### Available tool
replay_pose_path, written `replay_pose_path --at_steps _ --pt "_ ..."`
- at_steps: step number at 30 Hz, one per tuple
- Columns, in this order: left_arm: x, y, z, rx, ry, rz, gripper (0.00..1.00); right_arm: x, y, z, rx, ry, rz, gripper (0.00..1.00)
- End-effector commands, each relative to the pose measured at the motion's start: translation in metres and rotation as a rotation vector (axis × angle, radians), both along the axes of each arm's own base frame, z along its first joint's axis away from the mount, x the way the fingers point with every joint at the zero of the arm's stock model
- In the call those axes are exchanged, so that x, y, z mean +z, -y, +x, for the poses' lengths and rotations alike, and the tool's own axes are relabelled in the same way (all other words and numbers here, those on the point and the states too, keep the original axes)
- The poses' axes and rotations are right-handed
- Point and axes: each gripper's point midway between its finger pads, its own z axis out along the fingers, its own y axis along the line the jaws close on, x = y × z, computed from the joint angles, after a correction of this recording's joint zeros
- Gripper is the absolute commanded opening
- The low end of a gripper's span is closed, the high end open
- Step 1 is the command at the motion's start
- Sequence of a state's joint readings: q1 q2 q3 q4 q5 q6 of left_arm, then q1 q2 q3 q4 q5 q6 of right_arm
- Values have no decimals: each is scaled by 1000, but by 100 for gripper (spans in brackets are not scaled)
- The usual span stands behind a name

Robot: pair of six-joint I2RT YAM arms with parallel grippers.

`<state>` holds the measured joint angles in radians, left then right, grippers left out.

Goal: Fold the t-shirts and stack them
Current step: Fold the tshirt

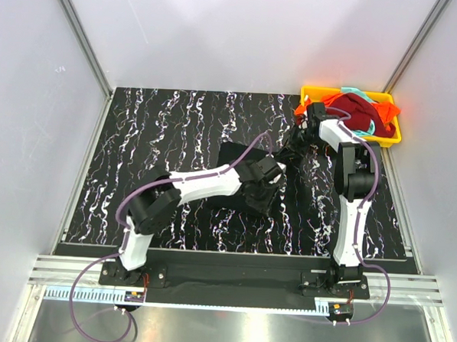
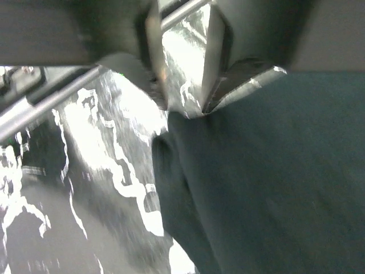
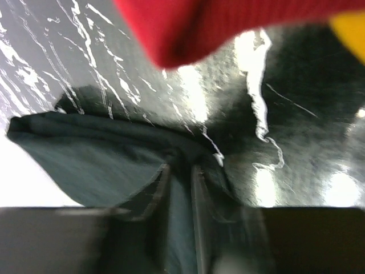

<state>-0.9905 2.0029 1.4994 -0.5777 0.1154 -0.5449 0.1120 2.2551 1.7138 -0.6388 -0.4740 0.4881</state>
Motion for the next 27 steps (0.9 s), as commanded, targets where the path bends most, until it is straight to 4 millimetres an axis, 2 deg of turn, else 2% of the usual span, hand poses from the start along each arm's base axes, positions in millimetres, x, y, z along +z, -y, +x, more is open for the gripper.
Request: replay_pose_path --at_steps 1,2,5,6,7,8,9,11,13,14,16,17,18,19,20,22,23,24,26,27 --pt "59 -4 -5 -54 24 -135 38 27 19 10 16 64 -86 32" --pt "84 -14 8 -30 62 -182 41 31 24 9 16 73 -116 35" --pt "109 -29 23 -14 68 -252 43 55 31 1 21 96 -159 45" --pt "120 -42 40 18 88 -282 43 59 30 -4 24 94 -152 46" --pt "123 -45 42 6 69 -316 43 67 30 -10 30 102 -147 48" --pt "127 -54 58 30 81 -345 43 71 28 -15 38 100 -129 50" --pt "131 -55 58 14 56 -382 43 74 26 -20 42 99 -115 51" --pt "132 -64 75 39 74 -397 43 76 19 -38 70 79 -64 54" --pt "127 -68 87 41 90 -399 44 75 12 -52 79 66 -15 55" --pt "125 -71 101 45 116 -421 44 80 3 -58 94 69 48 56" --pt "121 -71 109 25 88 -474 42 84 -9 -63 91 85 131 54" --pt "113 -75 126 44 77 -496 41 91 -20 -69 114 77 210 52" --pt "110 -76 130 35 53 -517 40 94 -28 -70 127 90 253 45" --pt "106 -79 137 43 53 -520 39 92 -36 -78 137 58 294 43" --pt "95 -85 150 59 51 -515 39 94 -53 -90 188 39 335 42" --pt "94 -84 160 40 50 -547 39 89 -71 -106 254 20 353 35" --pt "78 -87 168 41 33 -541 38 86 -85 -118 296 4 352 34" --pt "78 -86 175 35 42 -547 38 83 -93 -122 319 10 355 33" --pt "64 -91 186 37 21 -562 37 70 -101 -138 338 -35 375 26" --pt "49 -92 187 43 -14 -573 36 66 -102 -139 330 -37 385 24"
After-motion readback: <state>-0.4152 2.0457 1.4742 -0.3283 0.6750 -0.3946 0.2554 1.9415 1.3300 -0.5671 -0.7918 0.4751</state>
